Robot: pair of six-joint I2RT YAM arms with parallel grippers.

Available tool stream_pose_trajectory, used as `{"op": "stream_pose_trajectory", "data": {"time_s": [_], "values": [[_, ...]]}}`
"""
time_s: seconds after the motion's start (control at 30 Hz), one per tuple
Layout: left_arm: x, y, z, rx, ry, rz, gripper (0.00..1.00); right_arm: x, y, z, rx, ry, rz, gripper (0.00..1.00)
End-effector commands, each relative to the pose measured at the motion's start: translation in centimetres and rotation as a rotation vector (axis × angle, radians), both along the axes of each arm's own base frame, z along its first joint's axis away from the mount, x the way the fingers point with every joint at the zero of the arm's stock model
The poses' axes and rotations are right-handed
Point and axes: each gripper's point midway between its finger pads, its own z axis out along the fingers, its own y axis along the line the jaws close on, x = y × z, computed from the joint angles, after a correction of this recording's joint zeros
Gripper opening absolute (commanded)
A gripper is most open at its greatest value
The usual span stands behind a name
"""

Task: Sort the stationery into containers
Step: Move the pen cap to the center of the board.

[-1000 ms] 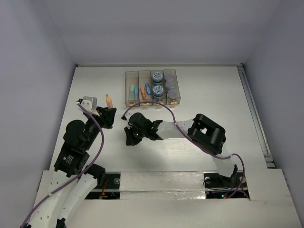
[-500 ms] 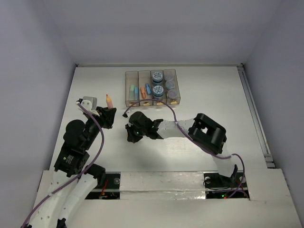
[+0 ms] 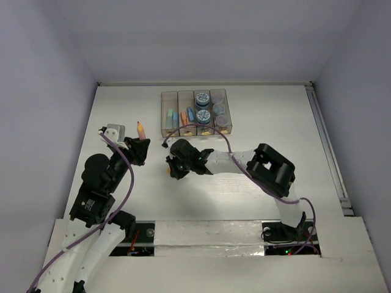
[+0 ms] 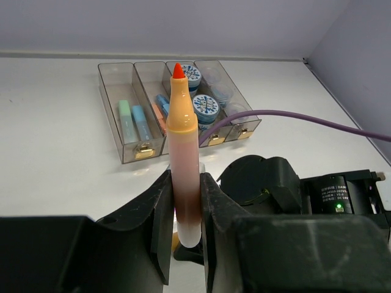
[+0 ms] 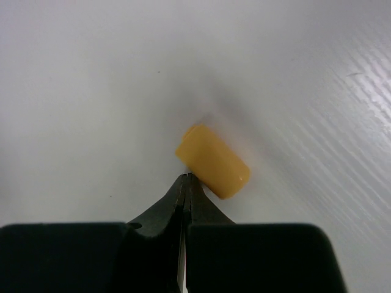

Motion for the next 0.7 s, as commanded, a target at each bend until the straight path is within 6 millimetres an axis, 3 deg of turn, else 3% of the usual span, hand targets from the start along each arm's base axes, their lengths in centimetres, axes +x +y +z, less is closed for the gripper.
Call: {"op": "stream_pose_trajectory", "data": {"time_s": [0.0,0.17,0.43,0.67], "values": [[0.2,-0.2,0.8,-0.020,-0.028,-0.006,0.00,2.3,-1.1,1.2,0.017,-0.033,-0.046,0.00],[0.2,-0.2,0.9,-0.020,-0.027,-0.007,0.00,4.7,-1.9,0.7,0.028,-0.037,-0.097,0.00],[0.2,-0.2,0.9,-0.020,-0.030,-0.007,0.00,4.5,-2.2,1.5,0.024,-0.051,-0.081,0.01],[0.2,-0.3,0.9,-0.019,-0.031,-0.014,0.00,4.3,-3.6,2.7,-0.001,-0.066,-0.109,0.18]]}}
